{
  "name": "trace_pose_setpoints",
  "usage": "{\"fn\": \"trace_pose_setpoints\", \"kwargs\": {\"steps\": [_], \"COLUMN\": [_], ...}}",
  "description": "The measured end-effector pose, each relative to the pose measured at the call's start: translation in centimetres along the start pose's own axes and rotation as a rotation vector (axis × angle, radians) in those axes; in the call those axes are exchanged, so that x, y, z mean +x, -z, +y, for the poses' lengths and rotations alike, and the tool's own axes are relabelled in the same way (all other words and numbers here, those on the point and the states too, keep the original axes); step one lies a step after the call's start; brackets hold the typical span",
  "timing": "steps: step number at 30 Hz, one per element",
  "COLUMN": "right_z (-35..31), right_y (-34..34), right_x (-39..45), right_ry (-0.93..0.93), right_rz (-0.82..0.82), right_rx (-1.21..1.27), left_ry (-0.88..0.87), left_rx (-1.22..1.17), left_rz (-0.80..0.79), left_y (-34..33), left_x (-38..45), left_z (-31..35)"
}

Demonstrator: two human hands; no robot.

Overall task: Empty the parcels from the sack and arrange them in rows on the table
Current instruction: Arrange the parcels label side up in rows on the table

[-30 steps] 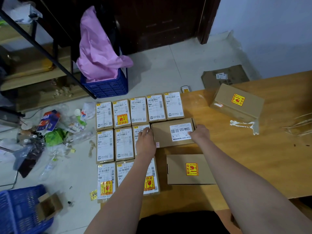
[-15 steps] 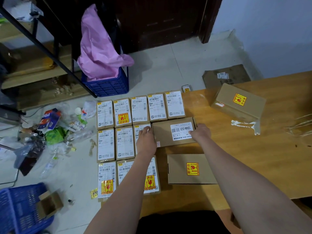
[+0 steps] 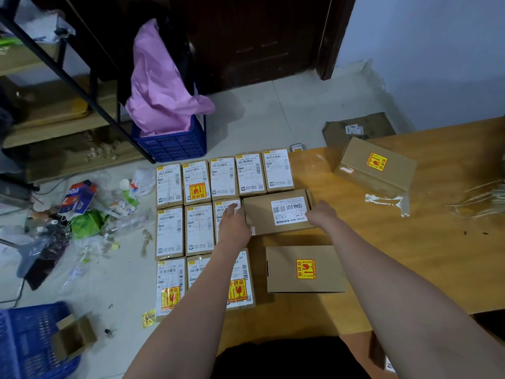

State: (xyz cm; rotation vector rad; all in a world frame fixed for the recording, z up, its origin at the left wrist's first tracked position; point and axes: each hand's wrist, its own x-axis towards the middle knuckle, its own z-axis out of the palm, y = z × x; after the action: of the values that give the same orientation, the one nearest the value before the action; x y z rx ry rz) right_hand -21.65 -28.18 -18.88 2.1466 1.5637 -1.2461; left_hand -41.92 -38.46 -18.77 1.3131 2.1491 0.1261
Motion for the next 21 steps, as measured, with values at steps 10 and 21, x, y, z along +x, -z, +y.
{"fn": "trace_pose_setpoints", "kwargs": {"steps": [10, 21], "right_z": [4.0, 7.1], "right_y": [1.4, 0.4], "right_x": [-2.8, -6.0], "right_ry": [-0.121, -0.087], "right_rz": [-0.014, -0.165], "right_rx": [-0.059, -0.063], "left_ry": [0.059, 0.315], "left_rx": [-0.346, -0.607], "left_rz": [-0.007, -0.253], "left_y": [-2.6, -6.1], "left_x": [-4.2, -7.4], "left_z": [2.8, 3.6]}}
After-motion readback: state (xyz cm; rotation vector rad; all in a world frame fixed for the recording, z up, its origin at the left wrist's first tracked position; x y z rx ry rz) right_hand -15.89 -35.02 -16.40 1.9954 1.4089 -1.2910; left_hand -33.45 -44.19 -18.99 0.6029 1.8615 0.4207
